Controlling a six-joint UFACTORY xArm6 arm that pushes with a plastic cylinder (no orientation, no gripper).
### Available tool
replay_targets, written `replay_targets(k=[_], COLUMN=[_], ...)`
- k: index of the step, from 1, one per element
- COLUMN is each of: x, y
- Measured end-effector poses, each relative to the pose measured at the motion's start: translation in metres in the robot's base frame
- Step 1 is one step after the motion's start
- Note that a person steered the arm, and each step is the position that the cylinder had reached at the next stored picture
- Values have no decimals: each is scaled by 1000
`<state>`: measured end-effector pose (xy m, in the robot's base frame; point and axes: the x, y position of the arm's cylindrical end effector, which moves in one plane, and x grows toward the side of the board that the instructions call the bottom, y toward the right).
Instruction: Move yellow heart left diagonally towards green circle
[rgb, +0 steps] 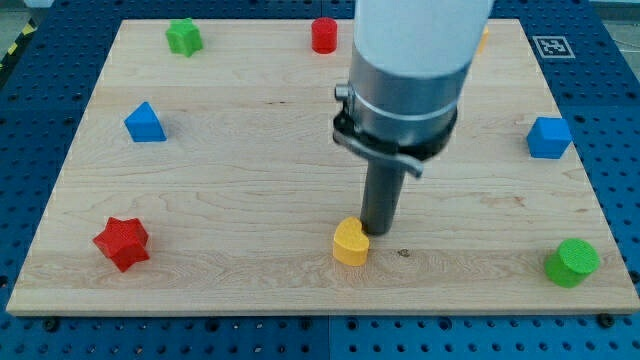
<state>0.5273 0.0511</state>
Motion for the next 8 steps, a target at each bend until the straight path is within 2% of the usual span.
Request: replay_targets(k=[1, 2, 3, 5, 6, 8], x=[-52, -58, -42, 50, 62, -28], y=[-20, -62, -62, -61, -20, 65])
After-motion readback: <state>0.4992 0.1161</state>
